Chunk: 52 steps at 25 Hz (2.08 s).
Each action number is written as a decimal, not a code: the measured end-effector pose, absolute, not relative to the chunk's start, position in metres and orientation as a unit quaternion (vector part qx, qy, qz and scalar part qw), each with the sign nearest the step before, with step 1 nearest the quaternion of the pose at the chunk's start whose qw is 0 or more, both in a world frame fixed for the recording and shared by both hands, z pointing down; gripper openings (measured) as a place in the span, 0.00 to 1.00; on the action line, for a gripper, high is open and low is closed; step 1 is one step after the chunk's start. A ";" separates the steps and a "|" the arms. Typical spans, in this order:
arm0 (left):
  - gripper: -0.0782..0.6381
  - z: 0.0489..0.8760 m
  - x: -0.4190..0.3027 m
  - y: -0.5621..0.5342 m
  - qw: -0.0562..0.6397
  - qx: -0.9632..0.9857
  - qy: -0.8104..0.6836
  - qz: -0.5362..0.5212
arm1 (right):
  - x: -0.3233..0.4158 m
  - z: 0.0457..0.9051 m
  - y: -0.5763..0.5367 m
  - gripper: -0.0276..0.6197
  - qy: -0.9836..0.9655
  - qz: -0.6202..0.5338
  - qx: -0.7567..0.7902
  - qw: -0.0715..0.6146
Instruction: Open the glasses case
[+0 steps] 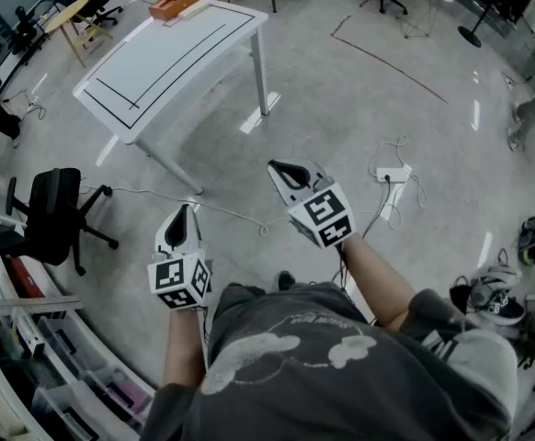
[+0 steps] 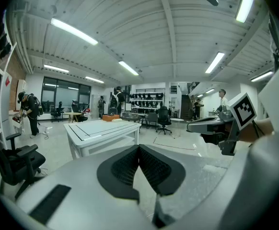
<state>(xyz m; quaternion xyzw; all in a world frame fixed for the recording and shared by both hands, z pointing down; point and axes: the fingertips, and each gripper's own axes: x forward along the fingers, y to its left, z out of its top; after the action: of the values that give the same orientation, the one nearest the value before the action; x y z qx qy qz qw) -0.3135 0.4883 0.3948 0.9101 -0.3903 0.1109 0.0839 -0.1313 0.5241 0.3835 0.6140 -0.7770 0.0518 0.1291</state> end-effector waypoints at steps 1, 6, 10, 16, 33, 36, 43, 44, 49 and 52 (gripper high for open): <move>0.11 0.394 -0.313 0.490 0.082 0.910 -0.390 0.112 | -0.130 0.383 0.526 0.04 -0.777 0.051 0.614 0.129; 0.11 0.393 -0.308 0.500 0.077 0.912 -0.387 0.114 | -0.123 0.378 0.536 0.04 -0.775 0.049 0.618 0.126; 0.11 0.392 -0.307 0.506 0.076 0.911 -0.389 0.116 | -0.117 0.380 0.545 0.04 -0.772 0.055 0.621 0.126; 0.11 0.401 -0.310 0.499 0.084 0.908 -0.391 0.124 | -0.107 0.399 0.541 0.04 -0.763 0.069 0.627 0.138; 0.11 0.428 -0.265 0.289 0.103 0.915 -0.370 0.119 | -0.055 0.434 0.359 0.04 -0.733 0.102 0.651 0.168; 0.11 0.426 -0.252 0.235 0.105 0.918 -0.363 0.121 | -0.046 0.435 0.306 0.04 -0.729 0.107 0.653 0.175; 0.11 0.418 -0.229 0.142 0.115 0.928 -0.335 0.118 | -0.027 0.416 0.215 0.04 -0.714 0.111 0.671 0.169; 0.11 0.416 -0.228 0.132 0.115 0.929 -0.333 0.117 | -0.025 0.414 0.206 0.04 -0.710 0.111 0.674 0.167; 0.11 0.419 -0.232 0.098 0.134 0.925 -0.338 0.111 | -0.027 0.413 0.176 0.04 -0.710 0.110 0.673 0.177; 0.11 0.420 -0.233 0.088 0.134 0.924 -0.341 0.111 | -0.026 0.414 0.166 0.04 -0.713 0.106 0.668 0.185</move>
<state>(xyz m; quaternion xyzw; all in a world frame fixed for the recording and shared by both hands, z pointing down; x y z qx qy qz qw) -0.2334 0.0878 0.4200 0.9236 -0.3415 0.1109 0.1342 -0.0259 0.1655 0.4141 0.6682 -0.7127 0.1065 0.1850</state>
